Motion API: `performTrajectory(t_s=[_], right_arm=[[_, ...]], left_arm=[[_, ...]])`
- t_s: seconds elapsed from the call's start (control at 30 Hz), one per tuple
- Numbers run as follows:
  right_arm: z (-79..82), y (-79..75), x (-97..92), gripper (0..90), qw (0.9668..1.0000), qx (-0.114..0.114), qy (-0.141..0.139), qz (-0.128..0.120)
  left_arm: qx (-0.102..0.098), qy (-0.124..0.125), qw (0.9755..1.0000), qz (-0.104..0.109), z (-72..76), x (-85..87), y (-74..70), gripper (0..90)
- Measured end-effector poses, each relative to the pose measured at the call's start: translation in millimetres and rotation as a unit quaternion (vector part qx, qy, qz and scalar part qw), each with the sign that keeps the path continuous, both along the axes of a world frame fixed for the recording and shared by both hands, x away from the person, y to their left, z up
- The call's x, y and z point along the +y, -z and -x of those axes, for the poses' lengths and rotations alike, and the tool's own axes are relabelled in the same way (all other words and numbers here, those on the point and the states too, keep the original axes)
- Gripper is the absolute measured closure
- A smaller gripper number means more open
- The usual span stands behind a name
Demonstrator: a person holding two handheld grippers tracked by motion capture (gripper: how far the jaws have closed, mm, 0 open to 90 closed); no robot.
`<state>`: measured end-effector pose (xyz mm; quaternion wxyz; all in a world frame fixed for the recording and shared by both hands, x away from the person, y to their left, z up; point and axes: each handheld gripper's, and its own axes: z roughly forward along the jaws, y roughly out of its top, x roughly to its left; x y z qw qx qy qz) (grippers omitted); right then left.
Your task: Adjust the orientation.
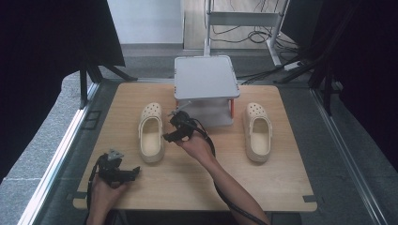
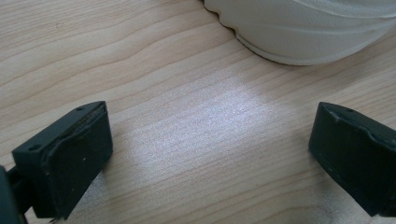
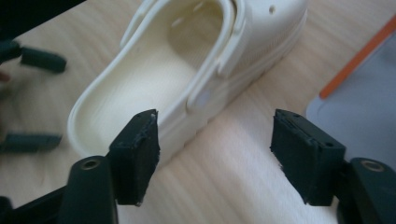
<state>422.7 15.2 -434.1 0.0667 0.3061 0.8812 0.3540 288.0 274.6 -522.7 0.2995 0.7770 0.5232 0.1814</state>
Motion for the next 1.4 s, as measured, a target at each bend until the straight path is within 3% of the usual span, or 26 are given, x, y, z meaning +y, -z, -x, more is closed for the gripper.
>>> performTrajectory(t_s=[0.23,0.4,0.57,0.77,0.87,1.03,1.13,1.4], right_arm=[[-15.4,5.4,36.7,37.1,0.9997,-0.003,0.016,0.016],[-23.6,12.3,51.9,40.3,0.9989,-0.004,0.032,0.034],[-32.7,19.8,62.6,53.3,0.9977,0.004,0.047,0.048],[-37.7,20.4,60.9,65.9,0.9959,0.037,0.065,0.051],[-36.0,18.2,59.7,71.3,0.9948,0.025,0.072,0.068],[-37.8,11.5,51.3,76.8,0.9947,0.023,0.074,0.068],[-32.4,2.8,49.4,77.4,0.9952,0.011,0.062,0.075],[-17.4,-13.2,39.9,77.5,0.9969,0.005,0.034,0.070]], left_arm=[[0.000,0.000,1.0000,0.000,0.0,0.0,0.0,0.0],[-0.001,0.000,1.0000,-0.001,-0.1,0.1,0.0,0.0],[-0.001,0.000,1.0000,-0.001,-0.1,0.1,0.0,0.0],[-0.001,0.000,1.0000,-0.001,-0.1,0.1,0.0,0.0],[0.000,0.000,1.0000,-0.001,0.0,0.1,0.0,0.0],[0.000,0.000,1.0000,0.000,0.0,0.0,0.1,0.0],[0.000,0.000,1.0000,0.000,0.0,0.0,0.0,0.0],[-0.001,-0.001,1.0000,0.001,0.0,-0.2,0.1,0.0]])
